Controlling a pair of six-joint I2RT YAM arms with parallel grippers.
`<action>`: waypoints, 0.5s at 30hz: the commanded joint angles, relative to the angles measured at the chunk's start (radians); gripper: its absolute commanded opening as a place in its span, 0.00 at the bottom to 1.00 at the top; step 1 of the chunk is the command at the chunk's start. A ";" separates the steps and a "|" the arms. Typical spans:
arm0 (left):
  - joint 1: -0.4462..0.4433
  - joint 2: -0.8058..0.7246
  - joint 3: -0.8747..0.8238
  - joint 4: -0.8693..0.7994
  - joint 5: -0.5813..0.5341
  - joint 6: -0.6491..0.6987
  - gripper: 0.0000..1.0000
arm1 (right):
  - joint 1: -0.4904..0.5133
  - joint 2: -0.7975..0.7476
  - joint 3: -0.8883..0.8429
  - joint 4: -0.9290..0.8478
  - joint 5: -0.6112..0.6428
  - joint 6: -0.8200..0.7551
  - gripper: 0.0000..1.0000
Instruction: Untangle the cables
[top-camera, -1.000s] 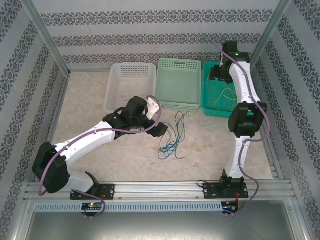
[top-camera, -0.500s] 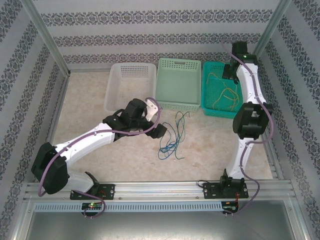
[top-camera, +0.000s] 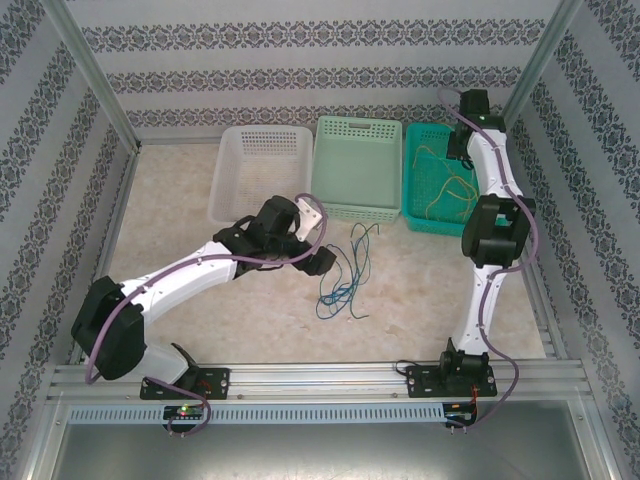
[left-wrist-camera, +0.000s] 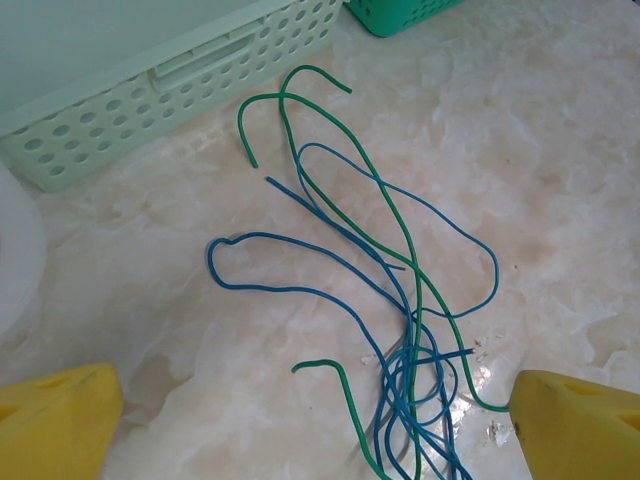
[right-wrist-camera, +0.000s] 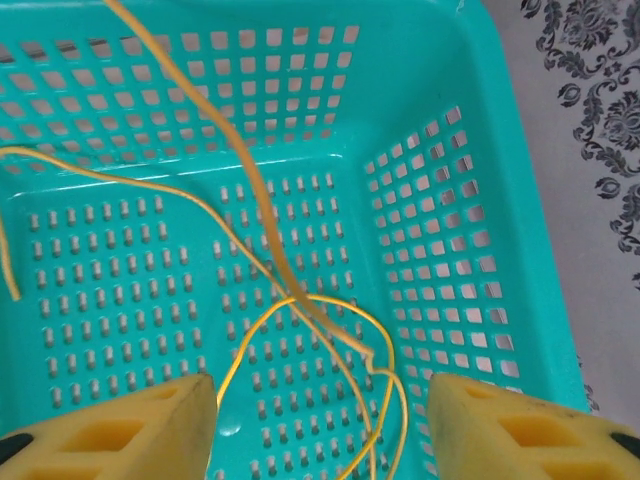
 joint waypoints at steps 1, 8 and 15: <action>0.005 0.025 0.042 -0.020 -0.022 -0.016 1.00 | -0.013 0.034 0.027 0.085 -0.020 -0.047 0.61; 0.005 0.079 0.092 -0.036 -0.015 -0.025 1.00 | -0.028 0.172 0.221 0.039 -0.082 -0.069 0.55; 0.005 0.085 0.093 -0.035 -0.013 -0.034 1.00 | -0.021 0.143 0.159 0.006 -0.207 -0.088 0.00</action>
